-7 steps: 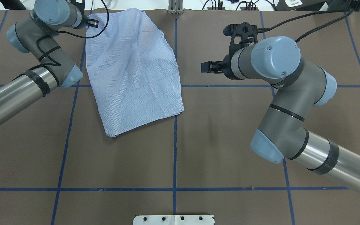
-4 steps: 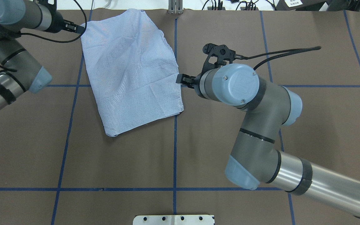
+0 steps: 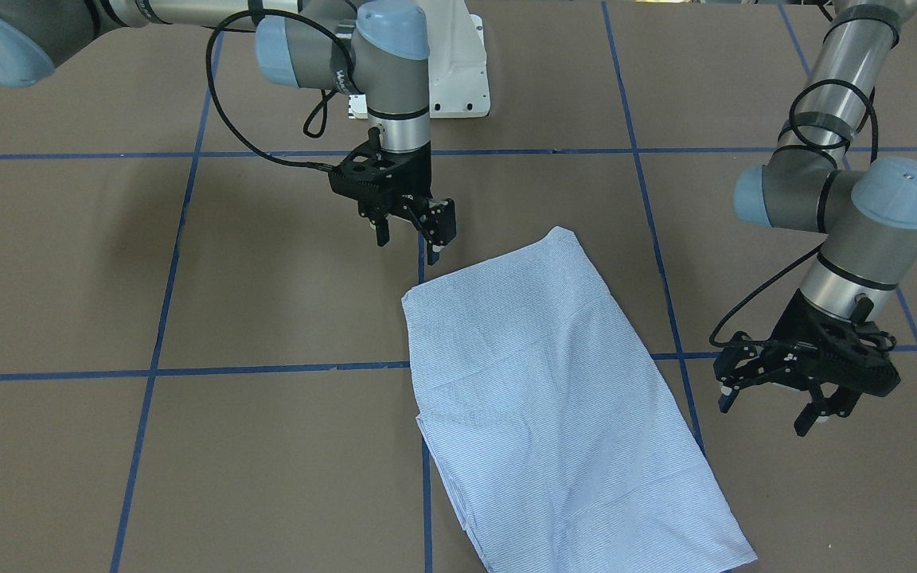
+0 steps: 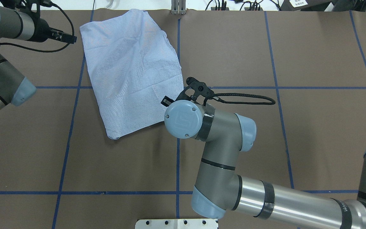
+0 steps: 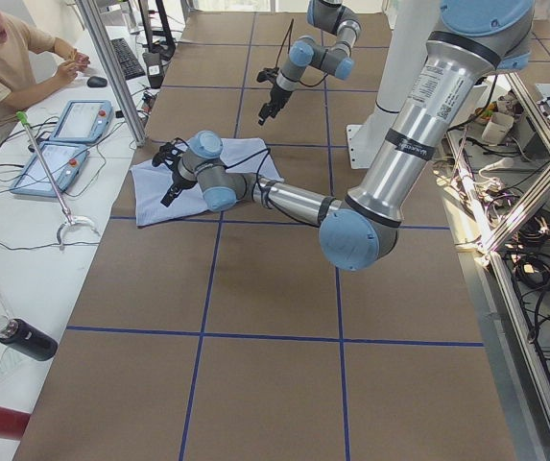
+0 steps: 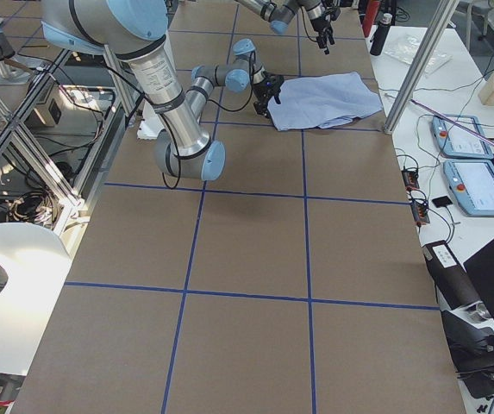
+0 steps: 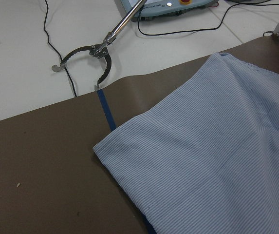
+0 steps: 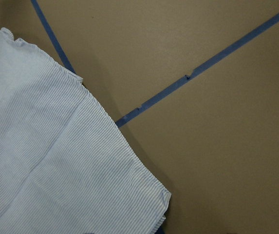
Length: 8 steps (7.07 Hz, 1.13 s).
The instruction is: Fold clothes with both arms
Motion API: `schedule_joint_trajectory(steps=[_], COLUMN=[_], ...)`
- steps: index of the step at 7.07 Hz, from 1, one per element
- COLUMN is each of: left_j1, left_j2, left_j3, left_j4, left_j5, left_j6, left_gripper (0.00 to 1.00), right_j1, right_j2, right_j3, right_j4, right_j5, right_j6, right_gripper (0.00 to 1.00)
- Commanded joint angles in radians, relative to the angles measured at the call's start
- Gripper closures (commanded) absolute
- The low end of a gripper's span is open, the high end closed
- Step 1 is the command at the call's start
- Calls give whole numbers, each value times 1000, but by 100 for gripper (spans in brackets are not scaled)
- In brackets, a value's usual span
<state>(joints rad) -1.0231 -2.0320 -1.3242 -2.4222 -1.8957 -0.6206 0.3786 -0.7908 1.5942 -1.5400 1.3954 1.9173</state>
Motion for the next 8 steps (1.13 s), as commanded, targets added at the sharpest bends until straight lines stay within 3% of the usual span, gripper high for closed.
schedule_joint_trajectory(steps=[1, 5, 8], left_j1=[0, 1, 1], left_j2=[2, 10, 10], left_j3=[-1, -9, -9], left_j4=[0, -2, 0], left_j5=[0, 0, 0], left_j6=[-1, -1, -1], left_gripper=[0, 0, 0], right_j1=[-7, -9, -17], right_j2=[25, 102, 111], right_j3=[-142, -278, -283], right_j4=[107, 149, 143], right_j5=[-60, -65, -65], right_j6=[19, 15, 12], right_gripper=[12, 25, 26])
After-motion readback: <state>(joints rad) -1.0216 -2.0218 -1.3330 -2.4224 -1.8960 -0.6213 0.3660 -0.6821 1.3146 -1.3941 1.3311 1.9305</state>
